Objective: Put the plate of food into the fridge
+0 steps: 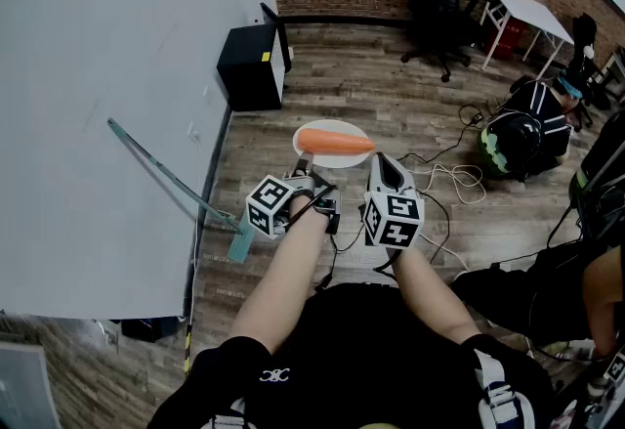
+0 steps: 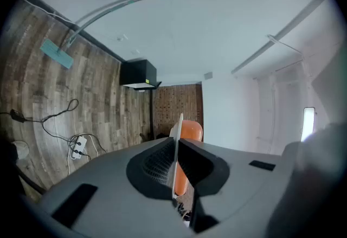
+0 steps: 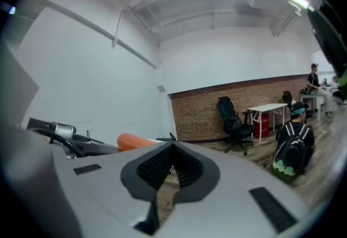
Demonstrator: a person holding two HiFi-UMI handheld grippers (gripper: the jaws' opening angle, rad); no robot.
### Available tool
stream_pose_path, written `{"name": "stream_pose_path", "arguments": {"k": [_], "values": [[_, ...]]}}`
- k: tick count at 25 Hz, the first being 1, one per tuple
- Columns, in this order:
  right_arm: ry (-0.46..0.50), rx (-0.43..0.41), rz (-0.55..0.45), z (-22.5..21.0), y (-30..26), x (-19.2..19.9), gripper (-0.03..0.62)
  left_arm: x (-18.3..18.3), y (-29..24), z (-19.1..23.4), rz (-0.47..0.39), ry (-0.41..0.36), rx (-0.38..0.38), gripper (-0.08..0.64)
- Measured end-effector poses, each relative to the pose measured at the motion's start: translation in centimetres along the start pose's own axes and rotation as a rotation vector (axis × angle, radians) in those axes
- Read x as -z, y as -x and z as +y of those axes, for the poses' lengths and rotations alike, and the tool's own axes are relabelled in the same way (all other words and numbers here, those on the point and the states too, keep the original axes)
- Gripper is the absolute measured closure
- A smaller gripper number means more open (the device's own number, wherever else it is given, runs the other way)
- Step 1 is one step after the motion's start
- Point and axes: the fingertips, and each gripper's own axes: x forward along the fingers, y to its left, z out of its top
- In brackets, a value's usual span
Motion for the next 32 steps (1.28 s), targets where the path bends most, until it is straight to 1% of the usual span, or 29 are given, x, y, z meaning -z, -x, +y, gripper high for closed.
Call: {"name": "stream_pose_path", "arguments": {"k": [3,8,12,15,19,22,26,32], "values": [[-0.011,-0.008,0.008,-0.8,-0.3,-0.1,0.579,0.6,-0.5,-0.3,-0.001,-0.014,-0.012,0.537],[-0.033,-0.015,-0.007,-2.6,-0.5,-0.6,0.578,2.1,-1.6,-0.5,0.001,-0.026,-0.024,0.535],[-0.036,-0.014,-0.001,-4.2,-0.8,-0.4,0.578,3.2,-2.5,-0.6,-0.003,-0.033,-0.020,0.535],[-0.044,-0.022,0.009,-5.7,-0.9,-0.3,0.578,4.4,-3.2,-0.6,-0.002,-0.021,-0.009,0.535],[-0.035,-0.041,0.016,-8.2,-1.3,-0.2,0.578,6.1,-4.5,-0.7,-0.021,-0.002,0.016,0.541],[-0.026,-0.050,0.027,-9.9,-2.1,-0.6,0.578,6.9,-5.9,-1.1,-0.034,0.014,0.020,0.541],[-0.031,-0.050,0.048,-11.7,-3.3,-0.8,0.578,7.4,-7.4,-1.2,-0.050,0.037,0.014,0.541],[-0.032,-0.052,0.067,-12.7,-4.9,-0.2,0.578,7.1,-9.4,-0.2,-0.052,0.045,-0.004,0.541]]}}
